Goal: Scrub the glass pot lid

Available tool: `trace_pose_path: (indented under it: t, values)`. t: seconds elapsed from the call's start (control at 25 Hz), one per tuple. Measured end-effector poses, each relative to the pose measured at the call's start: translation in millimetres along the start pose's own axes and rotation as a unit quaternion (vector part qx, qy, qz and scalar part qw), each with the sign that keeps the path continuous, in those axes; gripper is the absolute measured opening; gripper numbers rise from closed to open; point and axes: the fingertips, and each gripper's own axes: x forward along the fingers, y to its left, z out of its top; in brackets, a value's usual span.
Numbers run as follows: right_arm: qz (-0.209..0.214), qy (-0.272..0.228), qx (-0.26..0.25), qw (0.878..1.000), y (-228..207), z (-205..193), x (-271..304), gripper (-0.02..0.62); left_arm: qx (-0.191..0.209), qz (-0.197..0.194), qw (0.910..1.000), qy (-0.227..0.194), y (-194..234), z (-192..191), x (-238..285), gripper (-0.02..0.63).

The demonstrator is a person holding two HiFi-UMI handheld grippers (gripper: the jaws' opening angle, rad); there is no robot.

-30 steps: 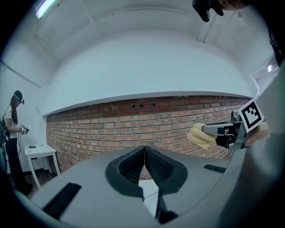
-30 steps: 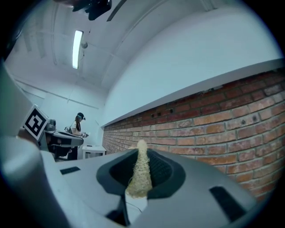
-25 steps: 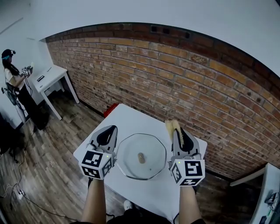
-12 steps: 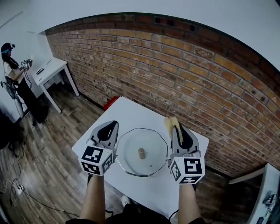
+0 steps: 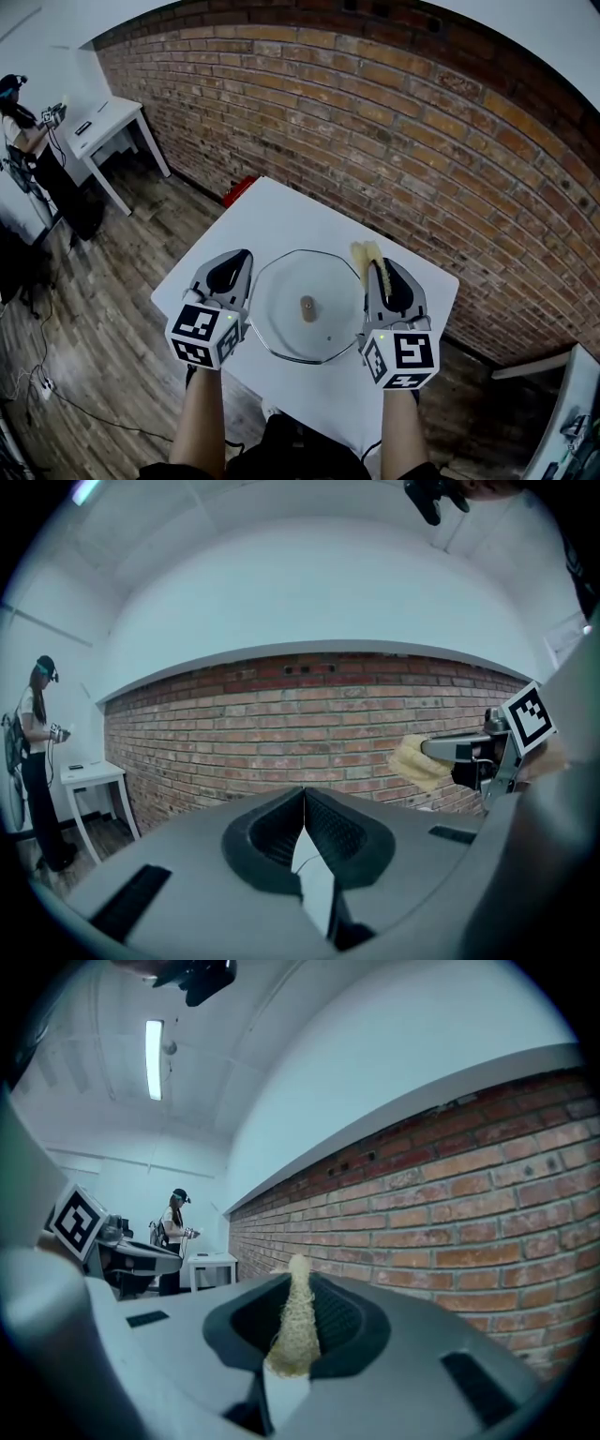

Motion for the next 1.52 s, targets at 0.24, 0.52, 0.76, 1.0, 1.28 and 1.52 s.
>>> trace_pose_path:
  t: [0.24,0.52,0.76,1.0,1.28,1.52]
  values:
    - [0.006,0.027,0.016,0.999,8,-34,10,0.058,-0.024,0.004,0.9993,0.027,1,-41,6,0.011]
    - [0.009,0.059,0.017,0.998,12,-70,11,0.058,-0.039,0.004,0.9980,0.050,-1,-77,8,0.011]
    - [0.009,0.083,0.022,0.996,12,-98,11,0.058,-0.044,0.004,0.9964,0.072,0,-104,10,0.011]
    - [0.009,0.106,0.027,0.994,12,-126,12,0.058,-0.043,0.002,0.9944,0.096,-2,-133,13,0.011]
    - [0.012,0.121,0.030,0.992,14,-147,13,0.058,-0.056,0.003,0.9916,0.117,-6,-160,13,0.011]
    - [0.009,0.122,0.028,0.992,11,-147,12,0.058,-0.065,0.009,0.9904,0.121,-2,-163,13,0.011]
